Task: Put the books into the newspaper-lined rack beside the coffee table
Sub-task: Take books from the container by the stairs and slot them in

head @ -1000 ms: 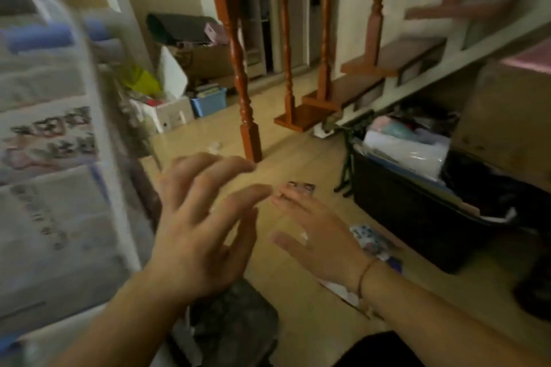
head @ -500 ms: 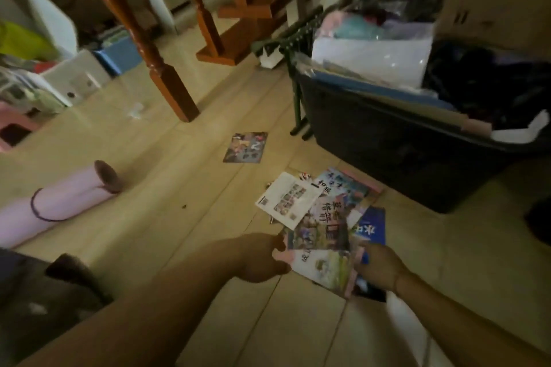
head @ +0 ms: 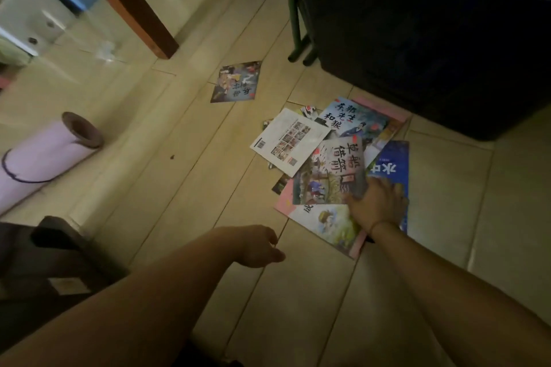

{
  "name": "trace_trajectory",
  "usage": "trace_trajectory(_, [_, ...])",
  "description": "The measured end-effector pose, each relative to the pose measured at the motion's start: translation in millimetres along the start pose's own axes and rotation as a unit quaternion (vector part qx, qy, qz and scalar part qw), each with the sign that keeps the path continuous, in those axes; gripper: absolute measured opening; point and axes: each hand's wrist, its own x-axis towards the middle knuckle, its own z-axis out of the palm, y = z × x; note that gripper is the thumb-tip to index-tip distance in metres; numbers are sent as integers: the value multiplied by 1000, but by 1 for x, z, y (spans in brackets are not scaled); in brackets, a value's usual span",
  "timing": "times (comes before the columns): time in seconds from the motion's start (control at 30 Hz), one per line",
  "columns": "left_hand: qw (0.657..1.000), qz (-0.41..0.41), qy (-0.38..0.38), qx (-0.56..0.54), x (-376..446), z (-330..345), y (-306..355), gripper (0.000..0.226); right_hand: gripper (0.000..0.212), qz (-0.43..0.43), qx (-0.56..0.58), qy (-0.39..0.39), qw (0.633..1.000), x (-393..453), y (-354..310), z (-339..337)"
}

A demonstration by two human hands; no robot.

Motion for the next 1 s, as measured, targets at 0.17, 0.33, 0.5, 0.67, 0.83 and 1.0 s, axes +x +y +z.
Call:
trace_trajectory(0.17, [998, 15, 54, -25, -13, -4, 2, 69, 26, 40, 369, 76, 926, -20, 13, -36])
trace_trajectory(0.33, [947, 42, 276, -160, -70, -32, 11, 96, 24, 2, 485, 62, 872, -60, 18, -102])
trace_trajectory(0.5, [868, 178, 320, -336, -190, -53, 12, 30, 29, -99, 518, 9, 850, -113, -15, -210])
trace_trajectory(0.67, [786, 232, 335, -466, -326, -19, -24, 20, 27, -188, 506, -39, 841, -188, -74, -312])
trace_trajectory(0.83, [730, 249, 369, -518, -426, 40, -85, 16, 27, -329, 455, -79, 824, -279, -152, -387])
trace_trajectory(1.0, [655, 224, 438, -574, -489, 94, -131, 16, 25, -415, 432, -104, 794, -355, -221, -405])
